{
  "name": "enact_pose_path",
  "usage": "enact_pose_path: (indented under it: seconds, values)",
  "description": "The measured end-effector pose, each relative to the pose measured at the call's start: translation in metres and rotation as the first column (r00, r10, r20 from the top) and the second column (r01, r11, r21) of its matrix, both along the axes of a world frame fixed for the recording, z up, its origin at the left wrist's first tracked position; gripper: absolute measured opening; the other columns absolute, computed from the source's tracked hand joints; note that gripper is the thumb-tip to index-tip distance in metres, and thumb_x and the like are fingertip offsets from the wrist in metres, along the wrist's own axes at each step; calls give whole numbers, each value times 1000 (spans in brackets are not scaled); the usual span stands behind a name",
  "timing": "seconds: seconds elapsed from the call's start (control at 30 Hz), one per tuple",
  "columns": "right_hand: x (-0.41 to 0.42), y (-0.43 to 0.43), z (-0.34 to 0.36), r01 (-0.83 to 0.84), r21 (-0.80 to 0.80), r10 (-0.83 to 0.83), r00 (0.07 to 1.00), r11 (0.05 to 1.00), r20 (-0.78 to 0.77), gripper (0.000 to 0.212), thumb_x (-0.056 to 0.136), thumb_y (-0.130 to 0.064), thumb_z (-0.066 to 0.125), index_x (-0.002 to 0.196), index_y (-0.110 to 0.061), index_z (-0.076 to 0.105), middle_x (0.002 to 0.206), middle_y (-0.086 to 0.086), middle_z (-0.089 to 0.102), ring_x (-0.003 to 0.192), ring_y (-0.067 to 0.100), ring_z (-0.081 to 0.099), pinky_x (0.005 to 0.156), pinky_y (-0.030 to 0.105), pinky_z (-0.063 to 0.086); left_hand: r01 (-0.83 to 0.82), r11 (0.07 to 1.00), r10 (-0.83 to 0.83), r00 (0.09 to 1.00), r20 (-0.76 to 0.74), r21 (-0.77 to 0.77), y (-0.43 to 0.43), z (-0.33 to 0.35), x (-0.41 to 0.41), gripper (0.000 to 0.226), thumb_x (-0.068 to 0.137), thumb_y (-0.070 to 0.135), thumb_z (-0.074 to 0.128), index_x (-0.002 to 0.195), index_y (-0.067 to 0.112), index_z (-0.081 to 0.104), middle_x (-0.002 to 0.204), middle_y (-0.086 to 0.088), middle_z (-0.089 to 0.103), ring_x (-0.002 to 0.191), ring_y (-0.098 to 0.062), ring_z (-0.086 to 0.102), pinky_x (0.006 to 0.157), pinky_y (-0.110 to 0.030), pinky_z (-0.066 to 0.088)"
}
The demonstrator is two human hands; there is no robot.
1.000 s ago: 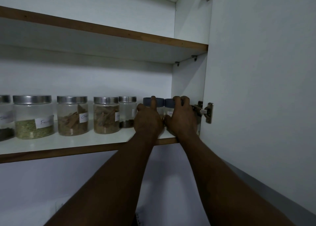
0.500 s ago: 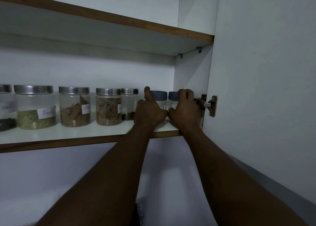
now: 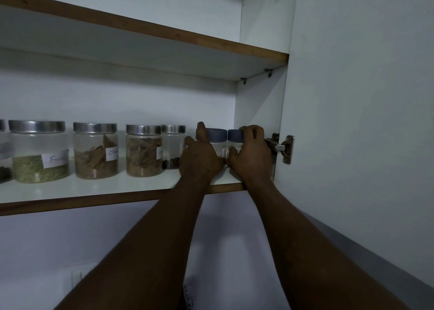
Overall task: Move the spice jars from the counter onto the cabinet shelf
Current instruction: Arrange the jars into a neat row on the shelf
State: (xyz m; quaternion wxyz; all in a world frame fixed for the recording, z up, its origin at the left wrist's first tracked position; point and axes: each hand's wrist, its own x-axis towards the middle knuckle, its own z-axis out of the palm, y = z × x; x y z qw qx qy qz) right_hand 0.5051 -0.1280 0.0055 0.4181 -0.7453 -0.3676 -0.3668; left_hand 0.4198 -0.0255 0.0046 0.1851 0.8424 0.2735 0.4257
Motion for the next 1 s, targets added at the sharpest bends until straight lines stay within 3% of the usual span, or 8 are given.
enact_pose_path:
  seconds: [0.17, 0.27, 0.43, 0.53, 0.67, 0.83, 1.0]
  values:
    - [1, -3, -3, -77, 163, 78, 997, 984, 1, 59, 83, 0, 59, 141, -11, 52, 143, 7, 52, 112, 27, 63, 82, 26, 51, 96, 989, -89, 993, 73, -111, 8, 4, -1, 120, 76, 40, 84, 158, 27, -2, 130, -17, 58, 111, -35, 62, 91, -45, 54]
    - [1, -4, -4, -109, 209, 108, 994, 972, 18, 57, 83, 4, 54, 138, -11, 55, 138, 5, 58, 112, 25, 64, 84, 27, 51, 177, 962, -160, 983, 91, -210, 12, 9, -1, 126, 74, 33, 88, 159, 26, -6, 136, -12, 59, 114, -32, 62, 93, -41, 53]
    - [1, 0, -3, -156, 41, 154, 986, 987, 57, 69, 83, 7, 57, 148, -15, 49, 151, 4, 52, 126, 25, 59, 100, 40, 54, 91, 987, -95, 995, -30, -132, 5, 2, 0, 139, 68, 59, 87, 160, 26, -12, 147, -22, 42, 129, -41, 51, 100, -50, 49]
    - [2, 2, -3, -182, -85, 185, 982, 980, 28, 78, 83, 3, 65, 153, -22, 43, 153, 2, 51, 126, 25, 60, 102, 40, 53, 91, 985, -97, 995, -37, -147, 8, 3, -1, 142, 69, 51, 90, 160, 23, -15, 145, -21, 47, 127, -38, 54, 98, -49, 51]
    - [4, 3, -4, -191, -132, 197, 980, 973, 33, 73, 83, -4, 63, 151, -27, 46, 149, 1, 55, 126, 24, 60, 104, 41, 52, 156, 958, -160, 987, 2, -241, 14, 7, -2, 139, 72, 33, 90, 160, 20, -17, 136, -13, 60, 118, -32, 62, 94, -42, 52]
    - [8, 3, -5, -194, -115, 205, 974, 974, 98, 67, 90, 1, 54, 150, -29, 49, 151, -5, 54, 133, 16, 55, 112, 31, 44, 123, 951, -145, 988, -56, -284, 18, 8, 3, 129, 78, 34, 84, 160, 18, -14, 135, -14, 60, 117, -35, 62, 96, -44, 51]
    - [7, 6, -3, -202, -127, 216, 970, 971, 110, 66, 91, 1, 55, 151, -28, 48, 152, -3, 53, 134, 18, 54, 113, 35, 45, 93, 954, -115, 992, -61, -283, 20, 9, 1, 126, 71, 37, 90, 158, 15, 2, 137, -12, 57, 122, -34, 59, 97, -44, 51]
